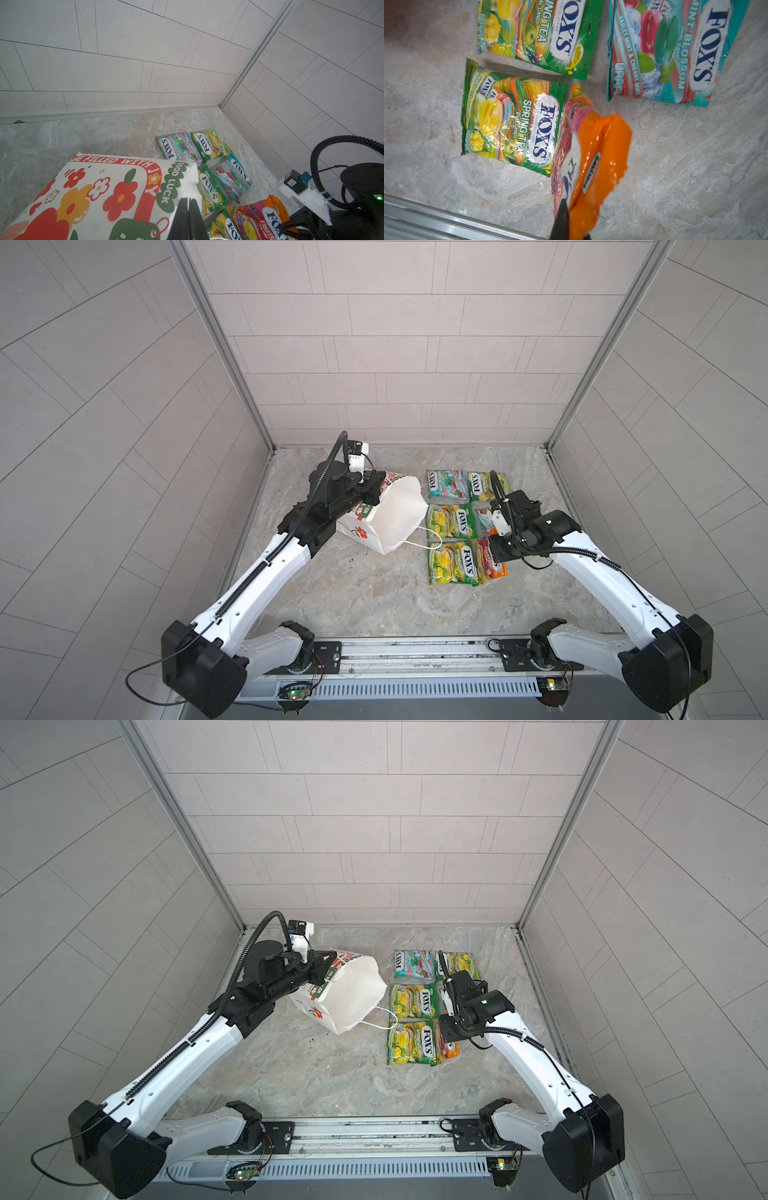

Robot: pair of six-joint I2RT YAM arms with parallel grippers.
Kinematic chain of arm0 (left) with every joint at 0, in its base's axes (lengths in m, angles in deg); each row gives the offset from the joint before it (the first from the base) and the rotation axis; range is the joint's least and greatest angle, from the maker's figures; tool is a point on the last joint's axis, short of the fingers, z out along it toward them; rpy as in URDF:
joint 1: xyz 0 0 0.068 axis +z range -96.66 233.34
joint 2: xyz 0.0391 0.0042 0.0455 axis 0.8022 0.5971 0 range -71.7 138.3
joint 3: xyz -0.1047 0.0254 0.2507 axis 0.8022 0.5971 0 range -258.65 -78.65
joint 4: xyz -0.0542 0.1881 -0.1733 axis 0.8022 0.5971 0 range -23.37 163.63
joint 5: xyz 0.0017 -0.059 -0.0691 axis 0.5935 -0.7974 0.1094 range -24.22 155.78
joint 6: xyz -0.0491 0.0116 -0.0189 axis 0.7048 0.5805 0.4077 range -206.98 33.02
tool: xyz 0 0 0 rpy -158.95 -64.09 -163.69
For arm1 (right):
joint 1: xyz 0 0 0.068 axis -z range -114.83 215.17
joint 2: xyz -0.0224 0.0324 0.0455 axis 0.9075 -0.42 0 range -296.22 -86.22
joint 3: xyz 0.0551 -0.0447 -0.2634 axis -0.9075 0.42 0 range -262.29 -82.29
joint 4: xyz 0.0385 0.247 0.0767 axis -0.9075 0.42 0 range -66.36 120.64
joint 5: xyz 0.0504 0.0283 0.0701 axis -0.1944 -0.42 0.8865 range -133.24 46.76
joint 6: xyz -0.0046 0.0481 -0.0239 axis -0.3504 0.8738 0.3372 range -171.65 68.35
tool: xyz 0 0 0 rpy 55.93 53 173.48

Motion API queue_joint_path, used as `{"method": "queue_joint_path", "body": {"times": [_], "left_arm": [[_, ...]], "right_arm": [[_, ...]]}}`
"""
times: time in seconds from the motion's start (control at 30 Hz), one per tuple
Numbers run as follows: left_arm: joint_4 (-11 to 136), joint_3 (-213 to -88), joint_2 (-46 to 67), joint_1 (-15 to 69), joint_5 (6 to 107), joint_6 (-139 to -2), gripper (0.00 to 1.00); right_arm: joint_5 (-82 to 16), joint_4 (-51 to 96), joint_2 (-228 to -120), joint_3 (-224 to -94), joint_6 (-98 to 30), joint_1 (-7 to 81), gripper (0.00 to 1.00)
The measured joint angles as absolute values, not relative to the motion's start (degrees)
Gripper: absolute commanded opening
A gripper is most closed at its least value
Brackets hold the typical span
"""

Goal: Take the snacks out of the paper bag
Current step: 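Lower the orange Fruits packet onto the table beside the Mint Blossom packet, then open the right gripper and lift it off the Fruits packet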

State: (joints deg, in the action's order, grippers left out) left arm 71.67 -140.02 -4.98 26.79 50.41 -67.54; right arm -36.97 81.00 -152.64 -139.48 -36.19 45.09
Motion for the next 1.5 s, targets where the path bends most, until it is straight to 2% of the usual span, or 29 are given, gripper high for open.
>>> {"method": "queue_joint_path", "body": {"times": [0.07,0.17,0.27,0.43,0.57,0.8,1.03,1.5], "left_arm": [[71.7,-140.0,-5.0,26.8,50.4,-67.5,0.00],[71.7,-140.0,-5.0,26.8,50.4,-67.5,0.00],[71.7,-140.0,-5.0,26.8,50.4,-67.6,0.00],[71.7,-140.0,-5.0,26.8,50.4,-67.6,0.00],[71.7,-140.0,-5.0,26.8,50.4,-67.6,0.00],[71.7,-140.0,-5.0,26.8,50.4,-68.0,0.00],[71.7,-140.0,-5.0,26.8,50.4,-68.0,0.00],[71.8,-140.2,-4.8,26.7,49.6,-65.0,0.00]], "right_arm": [[-38.1,81.0,-153.4,-139.5,-36.0,45.1,0.01],[-40.0,81.3,-154.9,-139.6,-35.6,45.1,0.13],[-42.3,82.3,-156.4,-140.1,-34.7,45.1,0.19],[-47.2,85.0,-159.1,-142.0,-32.2,45.2,0.40],[-51.5,86.9,-160.7,-143.0,-30.2,45.2,0.46],[-58.5,88.6,-161.0,-143.2,-27.0,45.2,0.52],[-63.2,88.2,-156.6,-143.2,-25.6,45.2,0.53],[-51.0,73.8,-140.3,-133.3,-28.5,45.2,0.54]]}}
